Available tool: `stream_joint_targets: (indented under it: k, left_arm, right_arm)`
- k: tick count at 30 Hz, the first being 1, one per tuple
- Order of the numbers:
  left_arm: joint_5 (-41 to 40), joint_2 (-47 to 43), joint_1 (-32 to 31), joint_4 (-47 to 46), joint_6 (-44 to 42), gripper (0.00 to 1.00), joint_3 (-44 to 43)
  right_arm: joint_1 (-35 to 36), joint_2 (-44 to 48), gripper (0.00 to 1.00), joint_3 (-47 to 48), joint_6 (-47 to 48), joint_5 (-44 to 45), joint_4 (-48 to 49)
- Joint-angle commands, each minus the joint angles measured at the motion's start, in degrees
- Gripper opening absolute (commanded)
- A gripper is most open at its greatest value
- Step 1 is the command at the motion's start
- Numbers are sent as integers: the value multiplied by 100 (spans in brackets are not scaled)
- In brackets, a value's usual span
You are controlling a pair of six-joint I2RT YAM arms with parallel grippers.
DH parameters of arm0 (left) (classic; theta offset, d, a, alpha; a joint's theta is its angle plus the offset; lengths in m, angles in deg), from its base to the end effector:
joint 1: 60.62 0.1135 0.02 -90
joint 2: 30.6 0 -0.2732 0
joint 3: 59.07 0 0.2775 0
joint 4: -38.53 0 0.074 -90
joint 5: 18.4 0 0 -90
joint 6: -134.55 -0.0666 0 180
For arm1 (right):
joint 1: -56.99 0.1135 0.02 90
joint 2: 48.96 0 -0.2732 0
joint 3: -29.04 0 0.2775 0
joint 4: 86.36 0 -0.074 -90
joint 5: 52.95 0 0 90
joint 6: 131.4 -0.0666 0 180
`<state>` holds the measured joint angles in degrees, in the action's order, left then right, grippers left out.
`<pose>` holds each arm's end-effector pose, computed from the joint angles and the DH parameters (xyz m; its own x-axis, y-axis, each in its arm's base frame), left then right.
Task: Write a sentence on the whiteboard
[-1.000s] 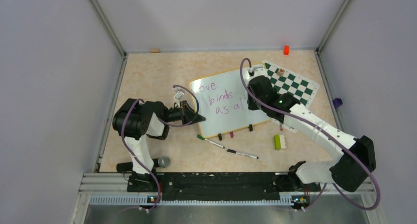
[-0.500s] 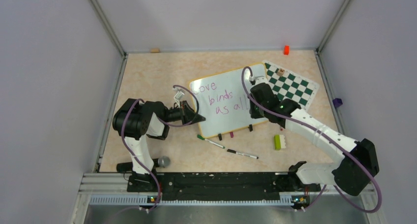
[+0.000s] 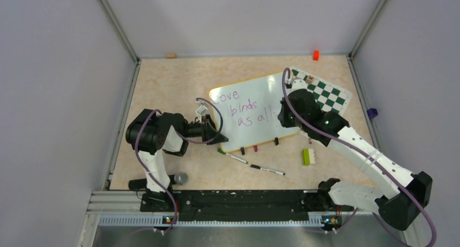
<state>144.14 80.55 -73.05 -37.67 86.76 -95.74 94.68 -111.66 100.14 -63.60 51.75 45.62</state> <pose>0.2664 -0.1238 0.1037 -0.6473 -0.0638 -0.7596 0.7572 0.0607 -0.6503 0.2286 0.1553 0.3085 -0.6322 -0.0266 -0.7743 -0.2137 0.9666 0.1412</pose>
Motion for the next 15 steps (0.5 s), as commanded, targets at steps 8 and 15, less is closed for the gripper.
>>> stream_joint_targets:
  k: [8, 15]
  left_arm:
    - [307, -516, 122, -413, -249, 85, 216]
    - [-114, -1228, 422, -402, -456, 99, 731]
  right_arm:
    - [-61, 260, 0, 318, -62, -14, -148]
    - [-60, 430, 0, 543, 43, -171, -226]
